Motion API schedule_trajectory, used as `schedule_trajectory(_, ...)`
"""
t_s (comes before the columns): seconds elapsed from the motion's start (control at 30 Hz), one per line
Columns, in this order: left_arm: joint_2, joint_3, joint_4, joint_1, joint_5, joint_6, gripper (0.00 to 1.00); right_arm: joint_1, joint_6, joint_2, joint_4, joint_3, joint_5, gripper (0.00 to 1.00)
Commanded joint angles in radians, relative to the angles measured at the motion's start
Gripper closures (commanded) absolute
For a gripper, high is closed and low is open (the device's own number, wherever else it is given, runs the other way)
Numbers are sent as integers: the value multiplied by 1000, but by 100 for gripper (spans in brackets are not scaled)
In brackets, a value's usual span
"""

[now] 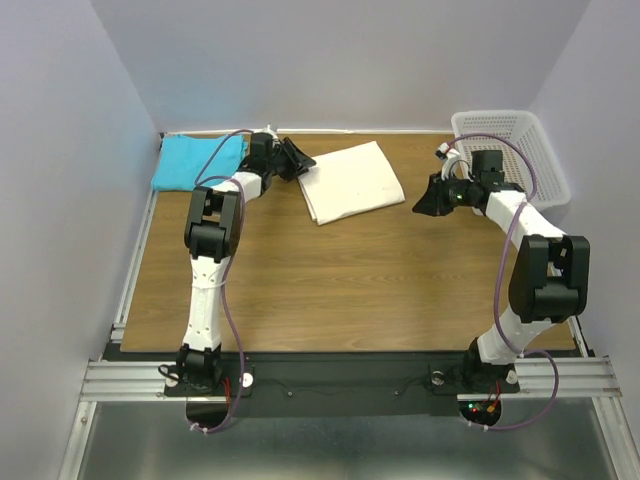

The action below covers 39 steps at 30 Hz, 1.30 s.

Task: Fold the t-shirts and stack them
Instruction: Fold the tshirt

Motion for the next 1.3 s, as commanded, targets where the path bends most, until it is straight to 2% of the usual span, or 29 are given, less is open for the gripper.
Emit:
schedule_trajectory(0.0, -12, 54, -18, 16, -5, 15, 48, -7, -22, -45, 19, -10, -28, 79)
schedule_trajectory(0.13, -40, 51, 39, 24, 9, 15, 47, -7, -28, -53, 19, -18, -23, 79)
schedule_trajectory(0.23, -38, 97, -13, 35, -17, 27, 47, -10, -32, -63, 19, -21, -14, 79)
schedule_trajectory(0.37, -116, 97, -33, 33, -8, 136, 47, -18, -81, -122, 18, -47, 5, 78)
schedule_trajectory(0.5, -268, 7, -120, -26, -37, 401, 45, -22, -163, -210, 18, -104, 9, 70)
schedule_trajectory(0.57, -335, -52, -183, -62, -107, 595, 42, -25, -219, -246, 18, -133, 3, 62)
schedule_trajectory(0.6, -400, -114, -200, -80, -147, 661, 41, -31, -236, -275, 19, -159, -4, 61)
schedule_trajectory(0.63, -428, -148, -229, -129, -190, 791, 39, -36, -268, -290, 18, -171, -27, 60)
schedule_trajectory(0.67, -454, -179, -239, -151, -254, 856, 38, -44, -281, -306, 19, -182, -41, 59)
schedule_trajectory(0.77, -518, -279, -269, -242, -316, 1010, 37, -79, -330, -352, 19, -227, -118, 59)
schedule_trajectory(0.83, -534, -308, -294, -277, -347, 1035, 37, -100, -344, -376, 19, -248, -133, 59)
schedule_trajectory(0.93, -529, -316, -297, -327, -310, 1015, 38, -126, -342, -390, 19, -262, -149, 59)
schedule_trajectory(1.1, -422, -217, -317, -367, -276, 882, 41, -160, -329, -384, 19, -267, -158, 59)
schedule_trajectory(1.27, -305, -126, -332, -376, -265, 817, 46, -171, -324, -375, 18, -265, -156, 59)
